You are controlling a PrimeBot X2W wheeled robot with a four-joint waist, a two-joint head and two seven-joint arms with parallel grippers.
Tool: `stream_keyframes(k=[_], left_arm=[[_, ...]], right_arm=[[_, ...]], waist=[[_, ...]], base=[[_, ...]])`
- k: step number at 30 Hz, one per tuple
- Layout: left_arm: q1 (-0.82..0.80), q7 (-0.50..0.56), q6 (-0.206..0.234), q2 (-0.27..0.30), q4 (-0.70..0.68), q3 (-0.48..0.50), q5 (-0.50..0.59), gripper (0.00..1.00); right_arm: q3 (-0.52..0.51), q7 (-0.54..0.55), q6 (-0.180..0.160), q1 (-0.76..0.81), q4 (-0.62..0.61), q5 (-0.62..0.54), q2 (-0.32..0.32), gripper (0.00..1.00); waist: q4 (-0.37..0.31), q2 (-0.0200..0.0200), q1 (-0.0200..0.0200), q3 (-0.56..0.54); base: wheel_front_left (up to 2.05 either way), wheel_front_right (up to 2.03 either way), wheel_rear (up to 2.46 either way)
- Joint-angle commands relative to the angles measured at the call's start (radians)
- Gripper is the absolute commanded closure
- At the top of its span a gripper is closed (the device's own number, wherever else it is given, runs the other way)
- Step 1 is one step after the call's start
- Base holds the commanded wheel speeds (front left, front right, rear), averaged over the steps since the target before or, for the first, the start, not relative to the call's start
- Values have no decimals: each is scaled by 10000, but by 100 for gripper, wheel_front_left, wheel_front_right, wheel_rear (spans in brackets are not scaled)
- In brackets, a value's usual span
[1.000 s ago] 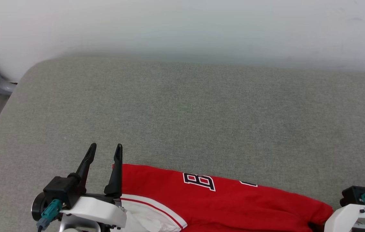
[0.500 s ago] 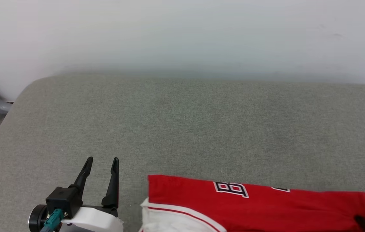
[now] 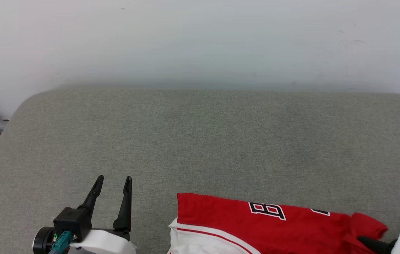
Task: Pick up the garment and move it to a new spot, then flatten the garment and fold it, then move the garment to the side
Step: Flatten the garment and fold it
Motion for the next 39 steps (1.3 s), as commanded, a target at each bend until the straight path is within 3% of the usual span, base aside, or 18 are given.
stream_keyframes(k=[1,8,16,26,34,36,37,39], left_arm=[[-26,-35,0,26,18,-27,-9,0],[-150,42,-54,17,65,-104,-61,0],[-362,51,-108,-47,142,-210,-55,0],[-784,-19,-257,-186,128,-189,26,0],[-1051,-54,-433,-421,344,-157,104,0],[-1060,-60,-458,-453,398,-116,126,0],[-1053,-62,-474,-471,430,-95,141,0],[-1046,-65,-496,-507,456,-54,181,0]], right_arm=[[-13,305,-4,-218,-161,449,234,100],[431,1317,-3,-535,-156,3002,755,100],[2628,208,-3,-844,671,5335,756,100],[5951,-1883,-3,-1803,1470,6810,747,100],[7183,-3101,-3,-2383,2416,6423,745,100],[7343,-3236,-3,-2430,2568,6376,746,56],[7410,-3292,-3,-2449,2620,6389,746,0],[7495,-3430,-3,-2492,2717,6379,743,0]], waist=[[29,0,0,-19],[274,0,0,10],[679,0,0,236],[1092,0,0,935],[1258,0,0,1336],[1242,0,0,1339],[1229,0,0,1338],[1194,0,0,1301]], base=[[0,0,0],[0,0,0],[0,0,0],[0,0,0],[0,0,0],[0,0,0],[0,0,0],[0,0,0]])
